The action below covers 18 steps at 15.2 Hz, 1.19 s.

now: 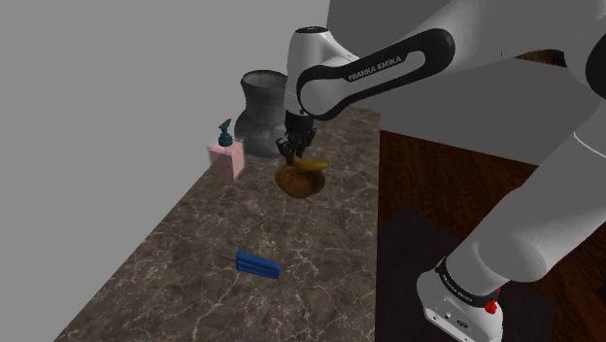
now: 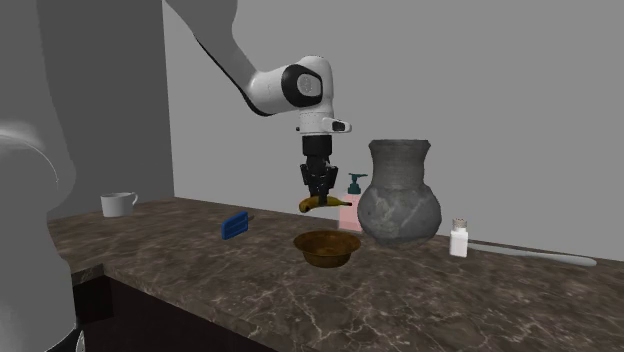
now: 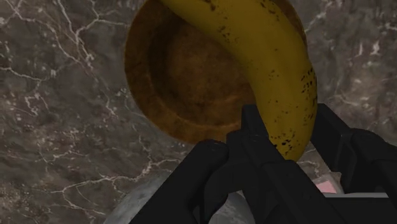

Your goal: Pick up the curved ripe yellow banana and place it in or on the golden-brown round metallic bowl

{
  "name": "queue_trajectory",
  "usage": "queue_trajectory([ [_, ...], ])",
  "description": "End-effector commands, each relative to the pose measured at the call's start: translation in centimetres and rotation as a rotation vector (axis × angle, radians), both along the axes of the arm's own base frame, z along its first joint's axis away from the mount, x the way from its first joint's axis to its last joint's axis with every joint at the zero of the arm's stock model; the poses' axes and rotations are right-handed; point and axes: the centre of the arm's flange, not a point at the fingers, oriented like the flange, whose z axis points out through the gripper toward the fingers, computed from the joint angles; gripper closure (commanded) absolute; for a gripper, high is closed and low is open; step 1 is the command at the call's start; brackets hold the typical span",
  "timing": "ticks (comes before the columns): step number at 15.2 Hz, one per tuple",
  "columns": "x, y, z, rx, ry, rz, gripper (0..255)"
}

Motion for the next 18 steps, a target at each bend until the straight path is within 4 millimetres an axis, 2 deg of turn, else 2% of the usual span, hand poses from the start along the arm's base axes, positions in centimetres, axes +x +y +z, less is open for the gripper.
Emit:
queue_trajectory([
  [1,0.0,-0.3,-0.9,0.0,0.0,0.001,255],
  [14,0.0,-0.3,-7.7,0.0,0.0,0.001,255],
  [18,0.0,-0.3,-7.7,0.0,0.0,0.001,255],
])
